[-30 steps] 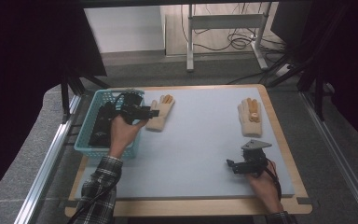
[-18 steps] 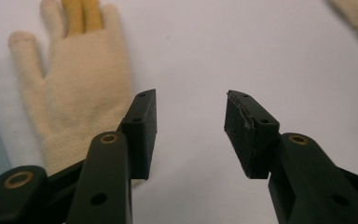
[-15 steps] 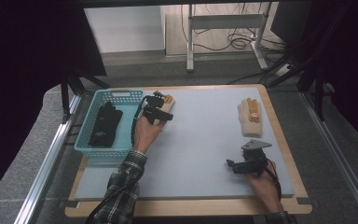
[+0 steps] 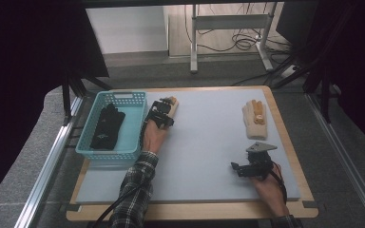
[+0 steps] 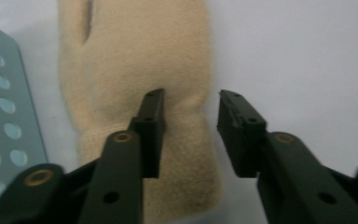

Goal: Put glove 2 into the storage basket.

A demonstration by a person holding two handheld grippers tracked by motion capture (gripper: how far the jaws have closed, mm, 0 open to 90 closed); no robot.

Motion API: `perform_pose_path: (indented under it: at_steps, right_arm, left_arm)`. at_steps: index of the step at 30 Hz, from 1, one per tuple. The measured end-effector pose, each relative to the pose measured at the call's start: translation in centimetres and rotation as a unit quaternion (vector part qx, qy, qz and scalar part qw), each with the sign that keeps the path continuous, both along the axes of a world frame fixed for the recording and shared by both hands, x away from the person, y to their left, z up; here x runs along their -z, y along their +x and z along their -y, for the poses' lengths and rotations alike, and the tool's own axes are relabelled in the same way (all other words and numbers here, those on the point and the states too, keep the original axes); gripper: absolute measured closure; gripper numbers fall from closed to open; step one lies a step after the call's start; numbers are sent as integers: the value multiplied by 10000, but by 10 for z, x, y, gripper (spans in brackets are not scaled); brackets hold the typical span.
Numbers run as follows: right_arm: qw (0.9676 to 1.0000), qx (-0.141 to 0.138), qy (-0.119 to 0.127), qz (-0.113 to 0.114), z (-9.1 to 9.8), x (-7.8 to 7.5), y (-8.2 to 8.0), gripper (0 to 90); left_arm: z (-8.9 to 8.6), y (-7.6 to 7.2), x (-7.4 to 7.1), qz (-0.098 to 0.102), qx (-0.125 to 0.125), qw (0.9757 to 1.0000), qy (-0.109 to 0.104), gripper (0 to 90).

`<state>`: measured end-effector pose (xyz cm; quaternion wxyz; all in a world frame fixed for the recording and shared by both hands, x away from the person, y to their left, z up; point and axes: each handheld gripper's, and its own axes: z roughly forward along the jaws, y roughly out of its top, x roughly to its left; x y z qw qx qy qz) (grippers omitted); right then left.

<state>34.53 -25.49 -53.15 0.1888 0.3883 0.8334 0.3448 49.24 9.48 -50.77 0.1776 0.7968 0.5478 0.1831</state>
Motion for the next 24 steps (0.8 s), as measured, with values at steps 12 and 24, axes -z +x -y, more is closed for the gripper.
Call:
perform_pose_path:
  at_steps: [12,24]
  right_arm:
    - [10000,5,-1,-3,0,0,0,113]
    - [10000,-1,-3,3,0,0,0,113]
  left_arm:
    - [0,-7,-17,156,130,9996,-207,847]
    - [25,-71,-71,462,1132,9857,-1163,846]
